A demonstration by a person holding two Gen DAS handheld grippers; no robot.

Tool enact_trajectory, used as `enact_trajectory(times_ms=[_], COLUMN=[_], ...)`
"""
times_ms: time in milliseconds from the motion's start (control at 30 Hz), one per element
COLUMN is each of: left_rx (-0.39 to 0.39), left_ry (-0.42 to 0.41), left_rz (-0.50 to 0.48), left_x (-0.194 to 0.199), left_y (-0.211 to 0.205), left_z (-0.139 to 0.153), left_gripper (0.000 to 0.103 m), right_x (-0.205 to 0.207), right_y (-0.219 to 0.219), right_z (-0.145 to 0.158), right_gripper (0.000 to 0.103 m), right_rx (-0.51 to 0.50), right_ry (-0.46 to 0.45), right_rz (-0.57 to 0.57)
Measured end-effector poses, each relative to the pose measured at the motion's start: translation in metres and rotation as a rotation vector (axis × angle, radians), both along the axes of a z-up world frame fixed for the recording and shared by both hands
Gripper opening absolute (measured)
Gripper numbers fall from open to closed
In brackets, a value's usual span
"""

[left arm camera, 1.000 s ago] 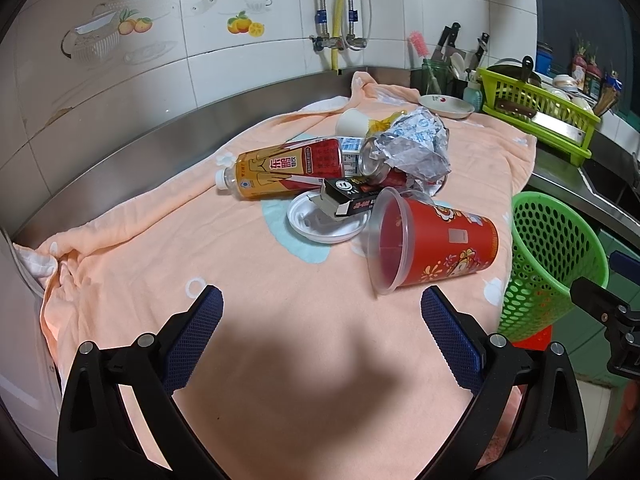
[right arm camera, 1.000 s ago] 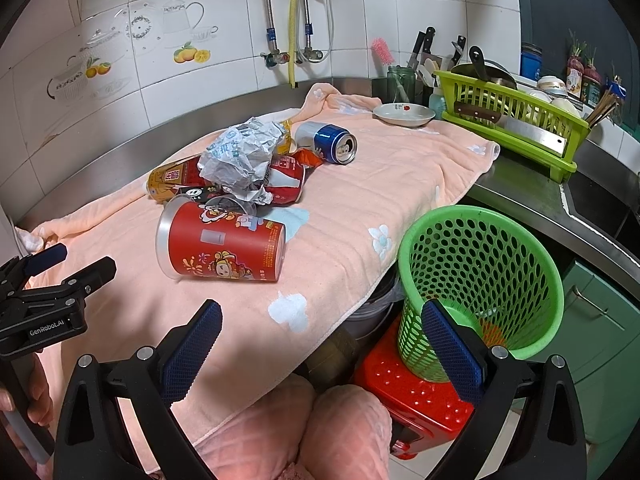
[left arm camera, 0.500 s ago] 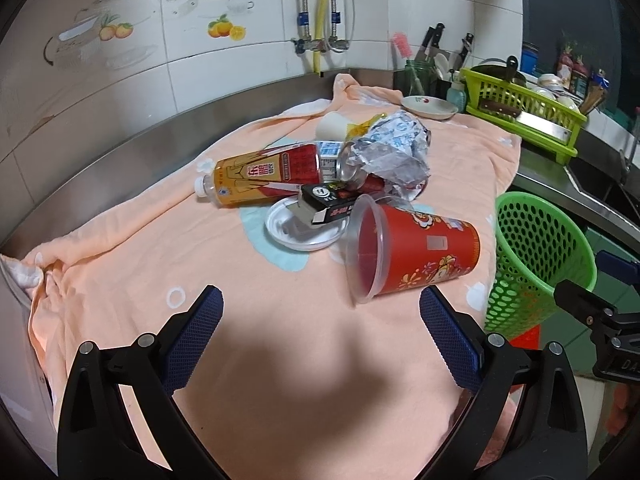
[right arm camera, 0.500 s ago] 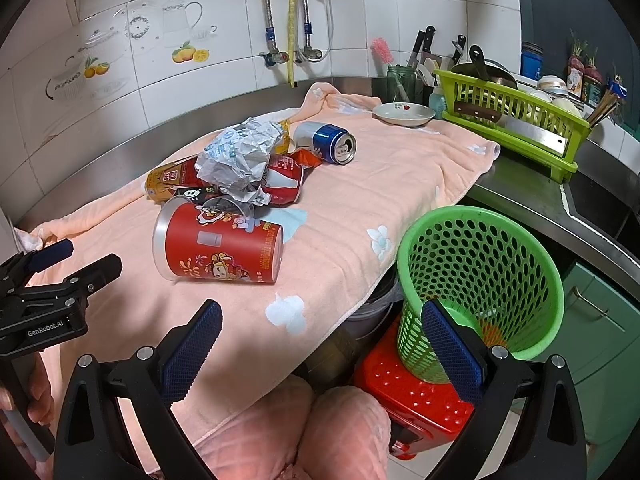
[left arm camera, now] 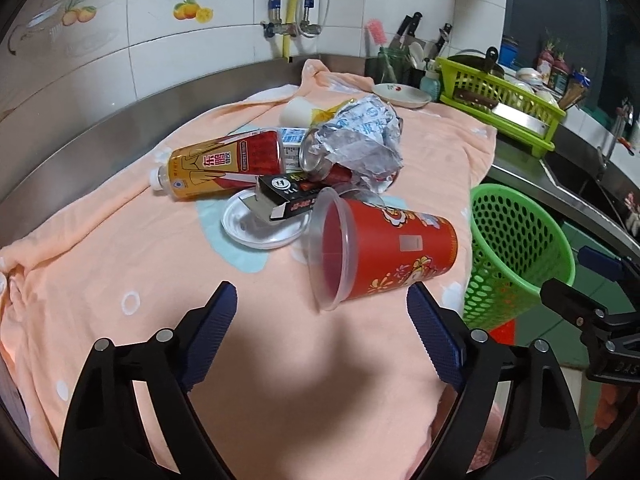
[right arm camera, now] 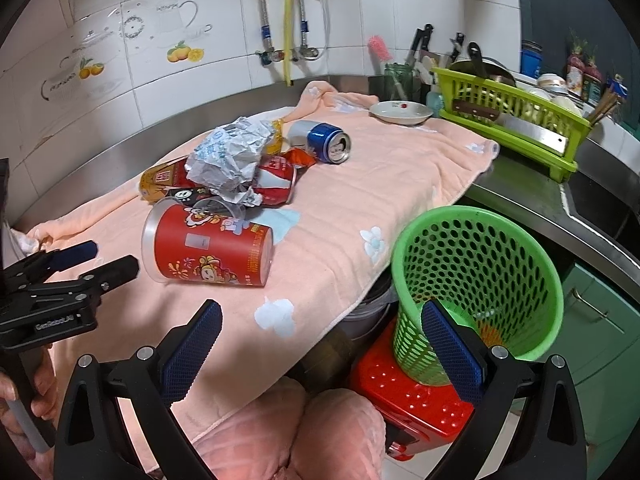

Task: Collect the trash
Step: 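Grasp the red printed plastic cup with the right gripper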

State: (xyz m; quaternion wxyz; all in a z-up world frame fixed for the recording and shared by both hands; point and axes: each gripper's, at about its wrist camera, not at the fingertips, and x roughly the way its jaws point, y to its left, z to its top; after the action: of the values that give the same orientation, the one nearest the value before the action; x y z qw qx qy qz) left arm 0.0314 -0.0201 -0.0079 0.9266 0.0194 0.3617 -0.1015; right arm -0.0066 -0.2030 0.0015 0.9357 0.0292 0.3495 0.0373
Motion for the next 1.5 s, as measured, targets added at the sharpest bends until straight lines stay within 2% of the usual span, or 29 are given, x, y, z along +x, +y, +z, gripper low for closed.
enact_trajectory(times_ms=[200,433,600,900,1100,1233,1333,1500], left_rx=[-0.005,0.005,0.009,0.005,0.012,0.016,0.007,0.014], left_ry=[-0.006,0.002,0.0,0.017,0.037,0.049,0.054,0.053], left_rz=[0.04,0.08,0.1,0.147,0.162,0.169,0.168,0.155], left_x=[0.004,0.008,0.013,0.028,0.039,0.047,0.051,0.057], left_y=[0.019,0.042,0.058,0.086,0.096,0.1,0.102,0.098], left_z=[0.008,0.011,0.015,0.014,0.008,0.004,0.001,0.0], left_gripper=[0.086,0.086,0.086,0.086,0.086,0.086,0.086,0.086], right_x=[0.02,0.05,0.075,0.109,0.122,0.129,0.129,0.121], right_y=[0.012,0.039,0.065,0.096,0.109,0.115,0.12,0.12], right_z=[0.004,0.003,-0.003,-0.022,-0.038,-0.043,-0.049,-0.053], right_gripper=[0.097,0.097,0.097,0.097,0.096,0.095,0.084,0.077], right_rx=[-0.019,-0.06,-0.162,-0.309,-0.41,-0.429,-0.463,-0.492], right_ry=[-0.012,0.0,0.028,0.094,0.115,0.119,0.122,0.1], right_rz=[0.132,0.388,0.596,0.868,0.953,0.97,0.976,0.963])
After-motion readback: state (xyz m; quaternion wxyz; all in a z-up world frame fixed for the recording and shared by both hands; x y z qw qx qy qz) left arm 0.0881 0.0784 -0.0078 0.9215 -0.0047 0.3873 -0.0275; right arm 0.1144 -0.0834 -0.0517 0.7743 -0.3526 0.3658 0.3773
